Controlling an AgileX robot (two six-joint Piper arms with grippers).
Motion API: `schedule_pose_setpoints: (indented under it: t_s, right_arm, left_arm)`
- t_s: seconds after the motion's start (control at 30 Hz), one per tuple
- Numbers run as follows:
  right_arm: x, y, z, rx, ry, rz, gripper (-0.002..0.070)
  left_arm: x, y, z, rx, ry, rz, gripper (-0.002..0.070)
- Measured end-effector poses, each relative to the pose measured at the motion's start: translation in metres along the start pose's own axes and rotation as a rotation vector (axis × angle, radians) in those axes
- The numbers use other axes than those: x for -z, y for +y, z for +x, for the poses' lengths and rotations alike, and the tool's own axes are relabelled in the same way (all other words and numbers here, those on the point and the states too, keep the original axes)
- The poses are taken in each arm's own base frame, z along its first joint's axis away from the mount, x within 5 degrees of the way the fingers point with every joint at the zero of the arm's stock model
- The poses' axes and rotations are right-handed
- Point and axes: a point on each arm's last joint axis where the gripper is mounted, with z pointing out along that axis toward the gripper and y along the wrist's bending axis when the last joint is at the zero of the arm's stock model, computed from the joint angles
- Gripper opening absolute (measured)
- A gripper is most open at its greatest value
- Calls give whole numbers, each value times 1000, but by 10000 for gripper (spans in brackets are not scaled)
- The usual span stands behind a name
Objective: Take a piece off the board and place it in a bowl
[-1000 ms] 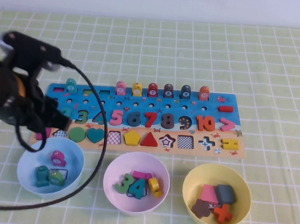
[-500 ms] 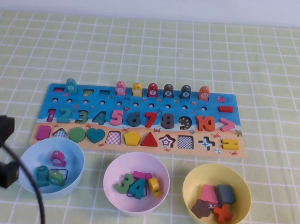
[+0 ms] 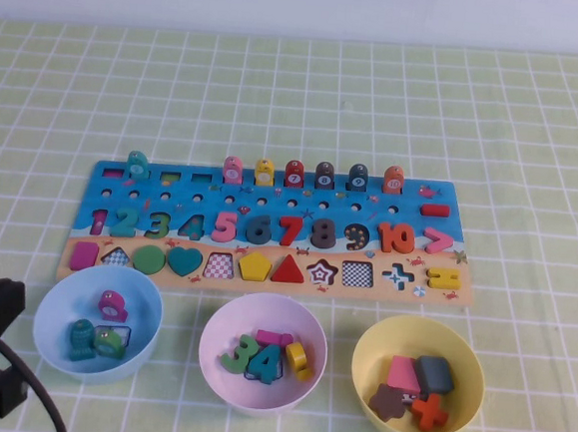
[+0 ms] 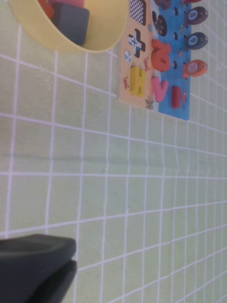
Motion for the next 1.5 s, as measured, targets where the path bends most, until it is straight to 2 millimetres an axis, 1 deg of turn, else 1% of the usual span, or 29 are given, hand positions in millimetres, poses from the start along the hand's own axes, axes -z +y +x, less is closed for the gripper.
schedule_pose_setpoints:
  t_s: [0.17, 0.33, 0.5, 0.63, 0.77, 0.97, 1.07, 1.27, 1.5]
  right_arm:
    - [0, 0, 0, 0, 0, 0, -17]
    - [0, 0, 0, 0, 0, 0, -17]
    - [0, 0, 0, 0, 0, 0, -17]
    - [0, 0, 0, 0, 0, 0, -17]
    - [0, 0, 0, 0, 0, 0, -17]
    - [0, 0, 0, 0, 0, 0, -17]
    - [0, 0, 0, 0, 0, 0, -17]
    - [0, 0, 0, 0, 0, 0, -17]
    - [0, 0, 0, 0, 0, 0, -17]
  left_arm:
    - [0, 0, 0, 5, 5, 2, -4]
    - [-2, -2, 5, 57, 15, 28, -4]
    - [-12, -2, 24, 119, 29, 54, -4]
    - [-13, 0, 37, 131, -15, 64, -4]
    - [-7, 2, 43, 113, -80, 69, -4]
    - [2, 8, 63, 29, -150, 48, -4]
    - [4, 13, 75, 21, -175, 16, -4]
    - [5, 25, 99, 67, -235, -105, -4]
    - [4, 36, 121, 118, -298, -254, -4]
